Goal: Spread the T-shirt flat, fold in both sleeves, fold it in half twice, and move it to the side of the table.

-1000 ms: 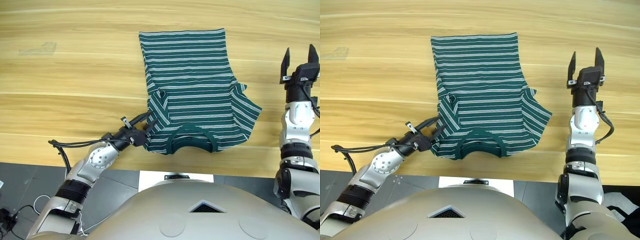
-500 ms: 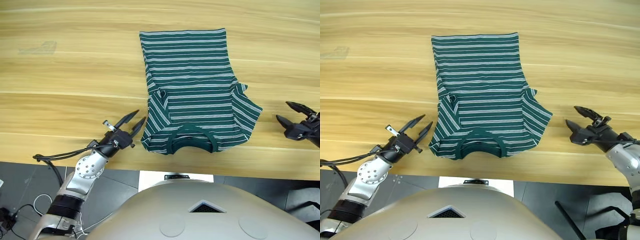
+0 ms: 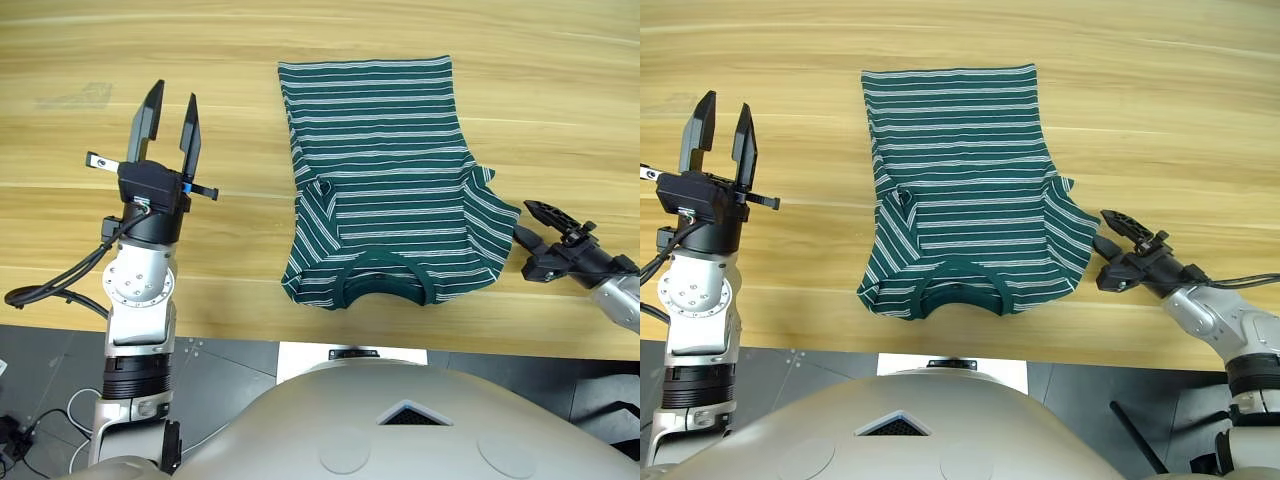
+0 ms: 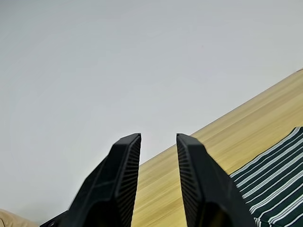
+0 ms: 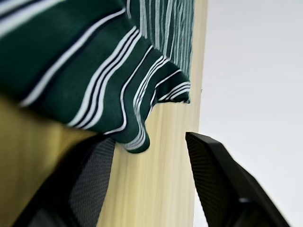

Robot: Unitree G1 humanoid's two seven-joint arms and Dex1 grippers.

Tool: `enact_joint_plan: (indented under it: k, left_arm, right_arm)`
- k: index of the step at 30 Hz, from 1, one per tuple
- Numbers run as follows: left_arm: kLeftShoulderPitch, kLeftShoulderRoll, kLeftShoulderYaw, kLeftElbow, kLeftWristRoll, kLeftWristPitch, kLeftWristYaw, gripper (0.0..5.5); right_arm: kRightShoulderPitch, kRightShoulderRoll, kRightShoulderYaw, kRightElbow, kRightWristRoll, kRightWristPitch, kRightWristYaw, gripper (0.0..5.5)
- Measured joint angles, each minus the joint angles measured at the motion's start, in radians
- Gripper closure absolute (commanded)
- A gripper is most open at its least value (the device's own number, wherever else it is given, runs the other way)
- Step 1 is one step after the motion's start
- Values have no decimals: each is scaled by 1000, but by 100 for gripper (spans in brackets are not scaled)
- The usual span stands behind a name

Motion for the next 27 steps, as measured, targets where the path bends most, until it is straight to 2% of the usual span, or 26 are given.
enact_joint_plan:
  k: [5,9,20,27]
  left_arm:
    - [-23,-24,-1,7,18,2,-18,412]
    - [-18,-41,0,9,20,0,-33,410]
    - [-1,-75,15,46,20,-27,-48,410]
    - [3,-98,14,48,20,-29,-59,410]
  right_arm:
    - [-49,17,60,26,-16,2,-54,277]
    - [-57,16,85,49,-15,2,-78,361]
    - [-85,-2,108,83,56,-24,-76,536]
    - [-85,-5,111,75,91,-24,-60,545]
